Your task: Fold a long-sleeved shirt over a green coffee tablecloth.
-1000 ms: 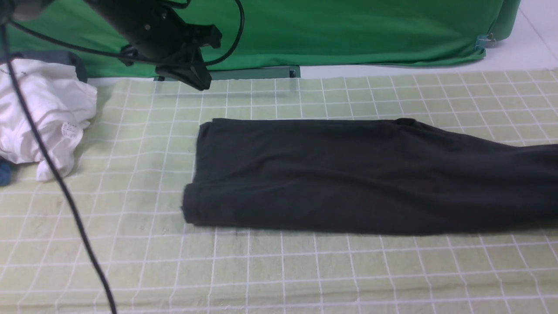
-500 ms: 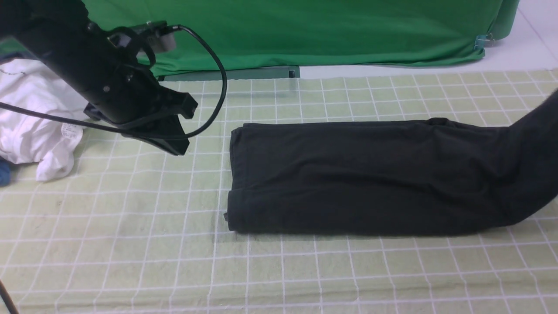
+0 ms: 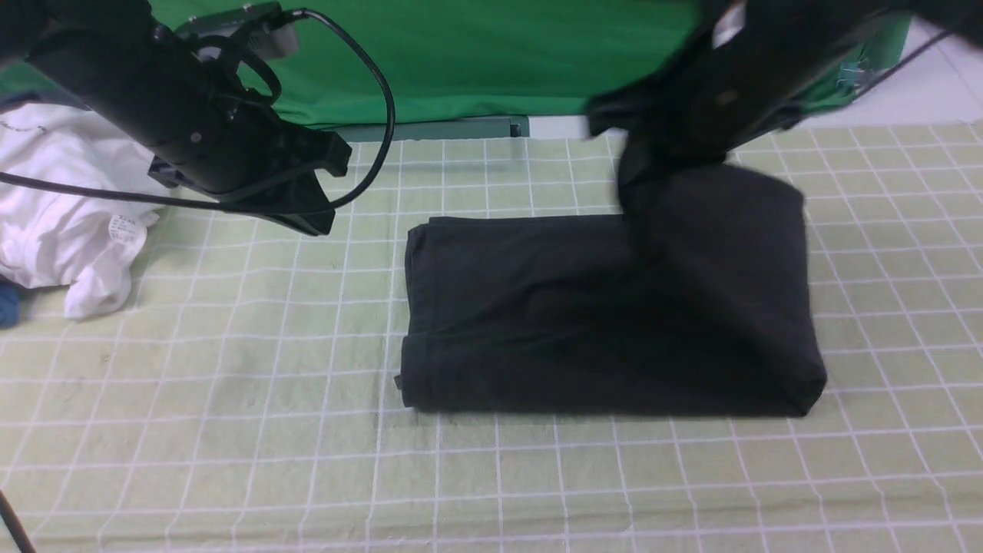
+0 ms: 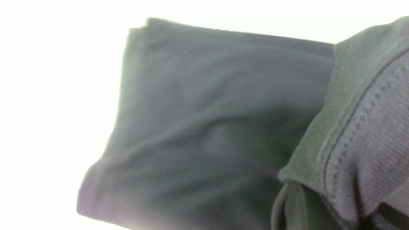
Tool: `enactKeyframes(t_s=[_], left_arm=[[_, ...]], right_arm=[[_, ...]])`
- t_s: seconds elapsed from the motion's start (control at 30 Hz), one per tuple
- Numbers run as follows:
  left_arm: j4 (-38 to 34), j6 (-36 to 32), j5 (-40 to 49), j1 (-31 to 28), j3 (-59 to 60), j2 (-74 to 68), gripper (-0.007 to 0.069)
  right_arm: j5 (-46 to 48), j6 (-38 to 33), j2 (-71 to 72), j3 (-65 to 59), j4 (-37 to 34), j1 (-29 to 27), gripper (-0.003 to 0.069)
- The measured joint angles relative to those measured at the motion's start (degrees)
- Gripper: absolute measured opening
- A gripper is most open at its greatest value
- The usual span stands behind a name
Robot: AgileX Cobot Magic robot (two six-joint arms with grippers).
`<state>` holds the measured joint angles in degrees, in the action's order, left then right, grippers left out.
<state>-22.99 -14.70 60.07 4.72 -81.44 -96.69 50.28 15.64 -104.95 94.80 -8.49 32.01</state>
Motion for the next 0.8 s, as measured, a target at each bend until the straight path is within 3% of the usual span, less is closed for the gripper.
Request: enactKeyframes(t_s=[0.13, 0.27, 0.43, 0.47, 0.6, 0.8], left_arm=[[0.0, 1.3, -0.5, 0.0, 0.0, 0.0, 0.0013], [0.0, 2.0, -1.0, 0.0, 0.0, 0.0, 0.0013], [0.0, 2.3, -1.3, 0.0, 0.0, 0.0, 0.0013], [0.0, 2.3, -1.3, 0.0, 0.0, 0.0, 0.0013], [0.0, 2.4, -0.7, 0.0, 0.0, 0.0, 0.0015], [0.0, 3.6, 4.7, 0.0, 0.0, 0.0, 0.0017]], right_arm=[[-9.7, 0.6, -7.7, 0.0, 0.0, 6.4, 0.0074], [-17.5, 0.6, -12.5, 0.0, 0.0, 9.1, 0.012], [-20.8, 0.6, -15.2, 0.0, 0.0, 10.4, 0.033], [-20.0, 0.5, -15.0, 0.0, 0.0, 10.4, 0.0391], [-11.9, -1.3, -12.5, 1.6, 0.4, 9.6, 0.0519], [9.8, -8.9, -5.2, 3.9, 1.3, 4.5, 0.0549]])
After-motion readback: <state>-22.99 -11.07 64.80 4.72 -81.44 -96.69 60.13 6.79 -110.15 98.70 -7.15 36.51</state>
